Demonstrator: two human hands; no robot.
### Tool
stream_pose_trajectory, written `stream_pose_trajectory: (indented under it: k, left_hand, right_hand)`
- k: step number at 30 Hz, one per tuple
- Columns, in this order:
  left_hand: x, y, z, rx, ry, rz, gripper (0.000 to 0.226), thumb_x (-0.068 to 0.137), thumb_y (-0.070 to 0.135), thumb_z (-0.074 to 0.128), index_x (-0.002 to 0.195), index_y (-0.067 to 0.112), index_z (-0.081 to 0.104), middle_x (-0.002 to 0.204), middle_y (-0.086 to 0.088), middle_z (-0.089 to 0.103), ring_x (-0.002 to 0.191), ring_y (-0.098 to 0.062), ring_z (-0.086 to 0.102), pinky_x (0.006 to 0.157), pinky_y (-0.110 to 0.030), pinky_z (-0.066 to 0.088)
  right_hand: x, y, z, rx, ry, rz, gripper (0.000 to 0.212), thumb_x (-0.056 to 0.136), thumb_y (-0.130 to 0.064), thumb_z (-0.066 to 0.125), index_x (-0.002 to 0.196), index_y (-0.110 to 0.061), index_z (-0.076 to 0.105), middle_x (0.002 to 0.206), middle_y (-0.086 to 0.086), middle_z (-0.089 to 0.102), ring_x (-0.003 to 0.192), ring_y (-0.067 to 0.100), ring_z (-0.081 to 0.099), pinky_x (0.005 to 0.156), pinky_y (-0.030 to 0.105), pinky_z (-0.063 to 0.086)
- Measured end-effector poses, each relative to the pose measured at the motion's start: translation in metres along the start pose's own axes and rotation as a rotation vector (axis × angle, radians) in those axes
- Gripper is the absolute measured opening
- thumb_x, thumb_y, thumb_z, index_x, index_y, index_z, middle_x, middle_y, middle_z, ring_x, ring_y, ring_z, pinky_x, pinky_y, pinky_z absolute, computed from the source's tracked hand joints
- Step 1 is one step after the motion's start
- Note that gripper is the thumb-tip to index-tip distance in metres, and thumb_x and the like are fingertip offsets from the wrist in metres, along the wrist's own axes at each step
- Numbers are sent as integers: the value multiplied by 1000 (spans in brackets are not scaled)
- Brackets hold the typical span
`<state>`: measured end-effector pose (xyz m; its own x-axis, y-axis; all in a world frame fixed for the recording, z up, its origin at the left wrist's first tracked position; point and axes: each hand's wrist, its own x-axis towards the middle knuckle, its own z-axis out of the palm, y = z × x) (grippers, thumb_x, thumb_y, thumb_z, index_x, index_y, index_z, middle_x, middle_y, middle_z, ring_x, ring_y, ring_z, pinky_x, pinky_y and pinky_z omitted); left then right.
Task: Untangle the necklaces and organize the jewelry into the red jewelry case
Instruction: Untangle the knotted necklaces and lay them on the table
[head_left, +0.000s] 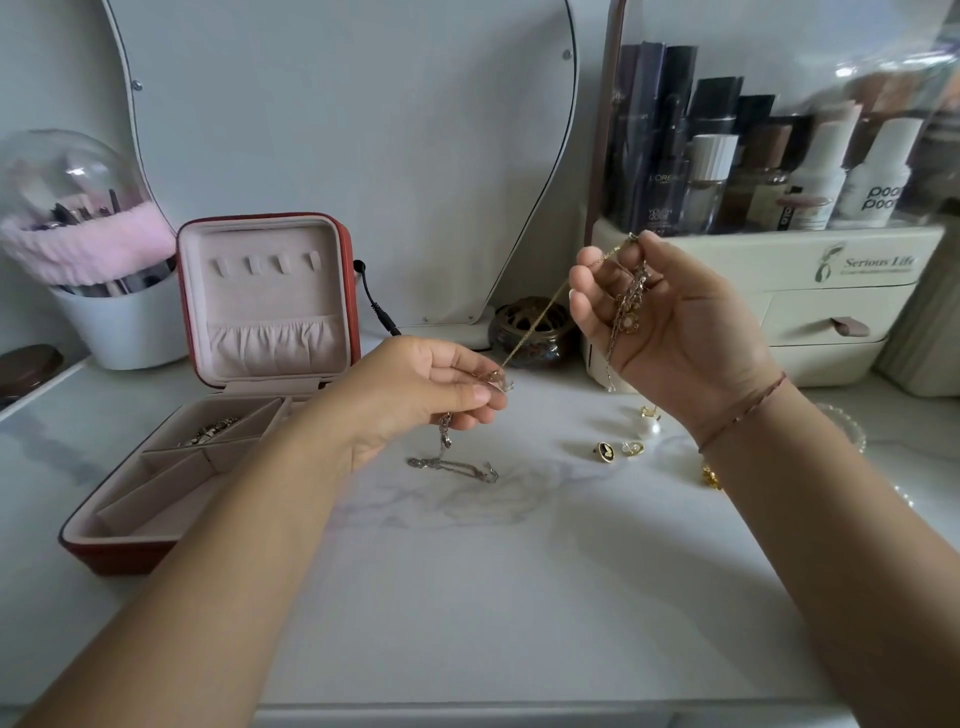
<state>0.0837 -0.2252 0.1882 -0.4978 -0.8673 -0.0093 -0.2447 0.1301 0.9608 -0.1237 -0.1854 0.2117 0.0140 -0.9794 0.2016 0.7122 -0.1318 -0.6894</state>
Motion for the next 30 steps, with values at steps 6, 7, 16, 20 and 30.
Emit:
stream_pose_trajectory:
  k: [6,7,16,20,30]
  left_hand:
    - [-2,2,0,-16,-10,1,16,96,5,53,95,8,68,87,-7,75,72,-12,67,60,-16,50]
    - [-2,2,0,-21,-9,3,17,96,6,52,94,9,68,87,-7,75,71,-11,67,60,-16,50]
    - [-2,4,1,-53,77,86,18,94,10,55,90,13,72,81,0,73,68,-6,60,59,-14,45]
    - [-1,4,0,-34,139,154,19,90,14,62,82,22,77,71,4,66,59,-3,46,54,-12,36]
    - [-3,8,3,-12,165,211,12,87,18,64,85,21,75,69,5,65,48,0,43,51,-13,31]
  right_hand:
    - [3,2,-3,-40,1,4,26,95,-25,44,72,-15,49,68,2,57,63,13,53,62,24,49]
    - [3,2,-3,-44,-4,4,25,95,-25,44,73,-15,48,66,2,56,63,13,51,63,24,48]
    - [2,12,1,-313,40,137,24,96,-23,43,73,-15,45,50,0,41,48,13,40,49,23,47]
    - [0,21,0,-544,40,141,20,96,-16,47,76,-15,45,52,0,38,47,12,31,42,21,32]
    - [-2,27,-2,-859,-111,202,4,84,-8,65,87,-6,65,55,-7,45,48,4,33,45,13,34]
